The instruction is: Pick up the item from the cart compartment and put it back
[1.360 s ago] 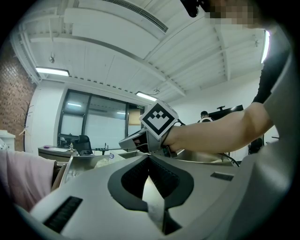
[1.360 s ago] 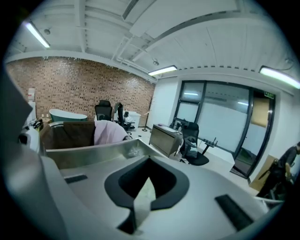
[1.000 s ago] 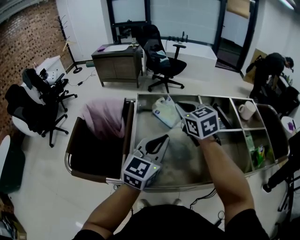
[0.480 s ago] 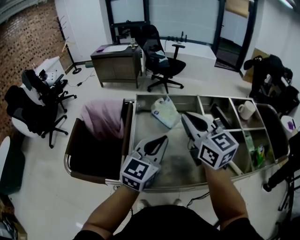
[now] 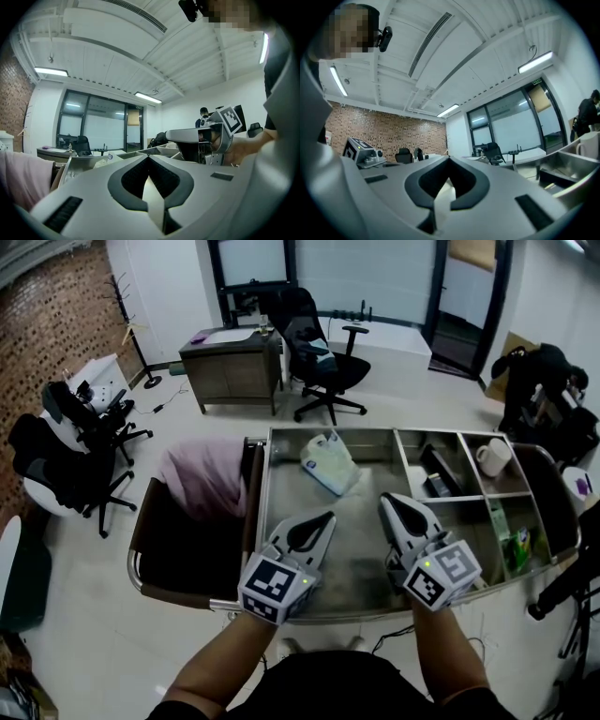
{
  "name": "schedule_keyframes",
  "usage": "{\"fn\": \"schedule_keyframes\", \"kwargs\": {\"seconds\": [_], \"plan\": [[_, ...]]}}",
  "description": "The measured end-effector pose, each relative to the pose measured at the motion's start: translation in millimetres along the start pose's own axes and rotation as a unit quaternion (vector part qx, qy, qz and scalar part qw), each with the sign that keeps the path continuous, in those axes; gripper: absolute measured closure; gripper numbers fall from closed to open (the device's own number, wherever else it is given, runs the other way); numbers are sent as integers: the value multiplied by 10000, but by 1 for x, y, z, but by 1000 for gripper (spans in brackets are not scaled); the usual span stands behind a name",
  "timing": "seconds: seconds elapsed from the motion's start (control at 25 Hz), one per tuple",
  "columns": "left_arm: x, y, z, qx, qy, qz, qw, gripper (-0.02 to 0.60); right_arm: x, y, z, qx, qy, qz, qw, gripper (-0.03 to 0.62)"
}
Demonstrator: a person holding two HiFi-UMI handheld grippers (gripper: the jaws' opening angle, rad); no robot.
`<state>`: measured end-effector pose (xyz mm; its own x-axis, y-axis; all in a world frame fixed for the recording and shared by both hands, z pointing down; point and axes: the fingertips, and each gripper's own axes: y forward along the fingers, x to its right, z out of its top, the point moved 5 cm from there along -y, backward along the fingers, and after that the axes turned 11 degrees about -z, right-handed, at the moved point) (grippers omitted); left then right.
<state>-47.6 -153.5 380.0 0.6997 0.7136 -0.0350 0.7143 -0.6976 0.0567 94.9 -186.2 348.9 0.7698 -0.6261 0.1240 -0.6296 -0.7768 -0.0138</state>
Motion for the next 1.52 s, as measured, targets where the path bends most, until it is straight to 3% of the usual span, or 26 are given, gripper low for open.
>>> {"fn": "schedule_keyframes", "kwargs": {"seconds": [0.2,1.52], "plan": [[0,-1,0,11,5,7,10000,581,-1,-2,-6,29,-264,-71,9996,580],[-1,-1,2,3,-22,28,10000,581,-14,-4,-24,-396,-447,162,9981,583]]}}
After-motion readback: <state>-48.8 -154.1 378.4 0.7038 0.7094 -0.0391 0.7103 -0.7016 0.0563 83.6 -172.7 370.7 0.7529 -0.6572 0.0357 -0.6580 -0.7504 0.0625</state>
